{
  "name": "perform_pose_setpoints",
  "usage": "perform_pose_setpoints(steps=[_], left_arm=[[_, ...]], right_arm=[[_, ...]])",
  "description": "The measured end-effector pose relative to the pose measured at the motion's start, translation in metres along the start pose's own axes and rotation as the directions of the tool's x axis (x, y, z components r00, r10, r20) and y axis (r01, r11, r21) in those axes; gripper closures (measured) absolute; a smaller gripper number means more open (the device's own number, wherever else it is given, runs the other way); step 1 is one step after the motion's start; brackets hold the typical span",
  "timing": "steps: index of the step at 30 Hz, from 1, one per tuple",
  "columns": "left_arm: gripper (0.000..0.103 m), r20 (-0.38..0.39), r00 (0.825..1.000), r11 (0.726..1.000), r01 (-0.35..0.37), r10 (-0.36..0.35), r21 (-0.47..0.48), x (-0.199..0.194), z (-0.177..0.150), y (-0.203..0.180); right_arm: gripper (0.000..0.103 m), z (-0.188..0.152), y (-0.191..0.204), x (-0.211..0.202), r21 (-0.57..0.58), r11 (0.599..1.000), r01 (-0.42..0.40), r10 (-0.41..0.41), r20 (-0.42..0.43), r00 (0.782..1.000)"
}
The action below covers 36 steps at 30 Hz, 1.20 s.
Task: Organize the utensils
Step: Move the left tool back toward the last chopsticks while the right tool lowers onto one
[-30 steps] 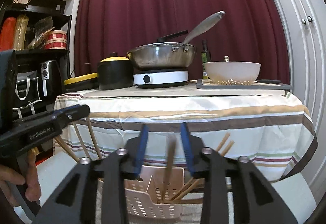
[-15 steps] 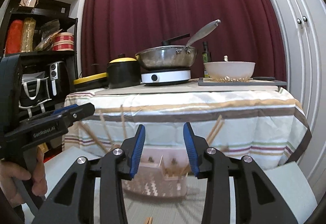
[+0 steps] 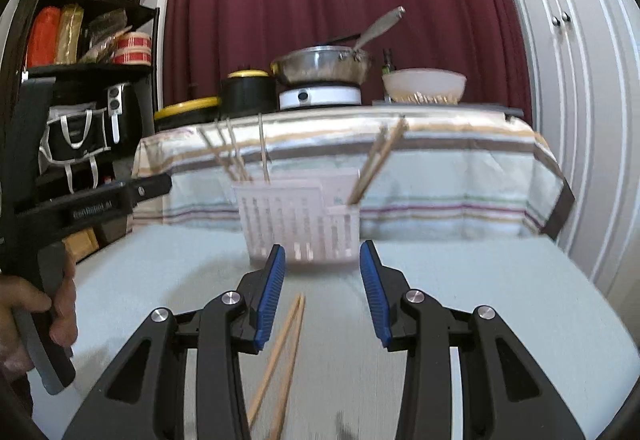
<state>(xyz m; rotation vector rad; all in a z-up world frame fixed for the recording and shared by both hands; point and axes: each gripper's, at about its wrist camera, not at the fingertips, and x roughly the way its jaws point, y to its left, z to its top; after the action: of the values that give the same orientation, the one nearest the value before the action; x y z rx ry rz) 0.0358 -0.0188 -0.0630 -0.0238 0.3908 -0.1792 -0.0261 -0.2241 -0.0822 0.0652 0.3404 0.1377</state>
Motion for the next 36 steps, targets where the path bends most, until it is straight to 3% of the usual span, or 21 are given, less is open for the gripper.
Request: perform_pose_setpoints(steps=[13,20,25,26,27,36], left_arm=[[0.045,-0.108,0.994,0.999,-0.036,0.033,-0.027,-0.023,-0.076,0.003],[0.045,-0.157,0.988,0.999,-0.01,0.005,-0.034,-0.026,-0.1,-0.005],[0.045,-0.171,0.985,0.999,0.007,-0.012,-0.033,-0.026,-0.107,-0.015],[0.045,-0.175,0.984,0.999,0.012,-0.018,-0.035,-0.025,-0.109,-0.017],[0.045,-0.181,0.983,0.999,0.017,-0.023,-0.037,-0.025,-0.111,-0.019],[0.045,-0.24,0.966,0.995,0.093,-0.099,-0.04,-0.014,-0.129,-0.053]], right_arm=[[0.064,-0.093,0.022,-0.017,-0.029,0.999,-0.045,0.04,-0.143,0.989],[0.069,-0.111,0.03,-0.01,-0.06,0.996,-0.062,0.049,-0.201,0.978],[0.084,-0.121,0.026,-0.006,-0.041,0.997,-0.069,0.057,-0.23,0.972],[0.092,-0.12,0.026,-0.007,-0.041,0.997,-0.072,0.061,-0.231,0.971],[0.094,-0.12,0.026,-0.007,-0.043,0.997,-0.072,0.06,-0.23,0.971],[0.096,-0.119,0.0,-0.011,0.015,1.0,-0.01,0.013,-0.202,0.979]])
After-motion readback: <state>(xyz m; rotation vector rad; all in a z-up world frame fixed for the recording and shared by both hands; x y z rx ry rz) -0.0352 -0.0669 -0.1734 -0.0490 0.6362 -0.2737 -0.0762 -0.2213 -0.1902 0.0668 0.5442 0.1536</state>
